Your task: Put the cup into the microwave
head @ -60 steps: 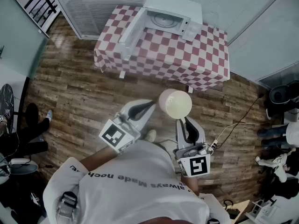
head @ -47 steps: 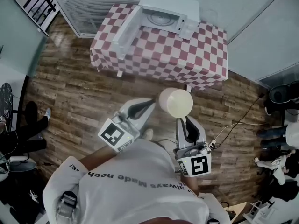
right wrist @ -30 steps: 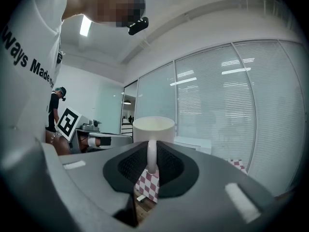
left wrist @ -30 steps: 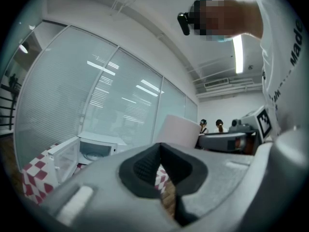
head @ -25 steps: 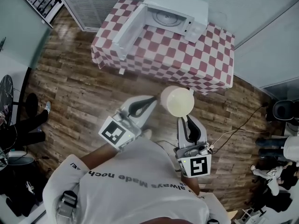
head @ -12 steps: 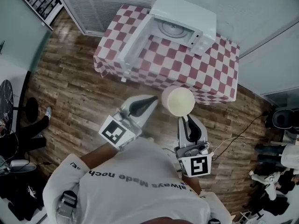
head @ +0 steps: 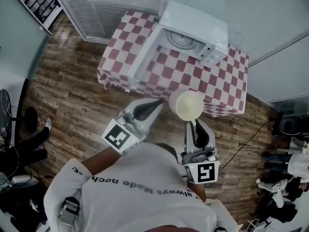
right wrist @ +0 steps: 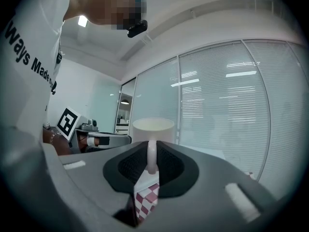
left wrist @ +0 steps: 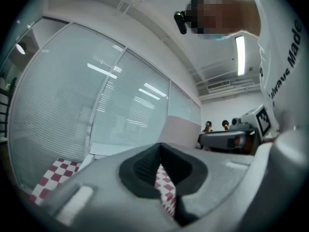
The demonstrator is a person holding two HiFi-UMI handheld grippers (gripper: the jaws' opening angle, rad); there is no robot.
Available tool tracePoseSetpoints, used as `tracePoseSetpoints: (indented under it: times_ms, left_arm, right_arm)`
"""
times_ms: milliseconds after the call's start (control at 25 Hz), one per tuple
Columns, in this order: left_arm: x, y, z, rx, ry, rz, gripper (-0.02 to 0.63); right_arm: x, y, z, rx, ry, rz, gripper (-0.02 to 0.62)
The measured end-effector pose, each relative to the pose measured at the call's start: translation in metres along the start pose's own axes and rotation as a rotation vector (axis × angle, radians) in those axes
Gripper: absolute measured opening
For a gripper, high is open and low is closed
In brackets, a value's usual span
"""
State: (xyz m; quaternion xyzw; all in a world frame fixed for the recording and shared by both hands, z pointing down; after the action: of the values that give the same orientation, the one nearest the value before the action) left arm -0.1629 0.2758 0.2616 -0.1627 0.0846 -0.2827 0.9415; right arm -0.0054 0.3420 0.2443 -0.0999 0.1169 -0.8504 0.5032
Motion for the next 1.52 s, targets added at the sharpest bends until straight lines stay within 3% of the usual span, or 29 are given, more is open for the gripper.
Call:
tracePoseSetpoints:
  times_ms: [520,960,1520]
  left_arm:
    - [0.044,-0.041,-0.003,-0.013,-0.032,0.056,0.003]
    - [0.119,-0.076,-0.012,0.007,-0.025,0.057,0.004]
    - [0.218,-0.11,-0.026,0.009,-0.011,-0.009,0.003]
  right_arm:
    - [0.041,0.032,0.016,0.009,-0.032,0.058,0.044]
    - [0.082,0.098,0.036,0.009,-0.027,0.061,0.044]
    - [0.134,0.199,0.061,0.012,0.004,0.011,0.044]
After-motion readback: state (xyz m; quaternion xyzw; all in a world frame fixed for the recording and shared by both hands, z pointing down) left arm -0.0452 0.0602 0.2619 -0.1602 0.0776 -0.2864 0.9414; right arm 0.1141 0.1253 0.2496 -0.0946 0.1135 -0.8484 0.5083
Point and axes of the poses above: the fingertips, and each gripper's own axes: x forward along the fingers, y to its right, z out of its underside, the point moved 6 cm from there along -x, backward along the fingers, and after that the axes turned 13 degrees about -x, right-handed, at the moved point
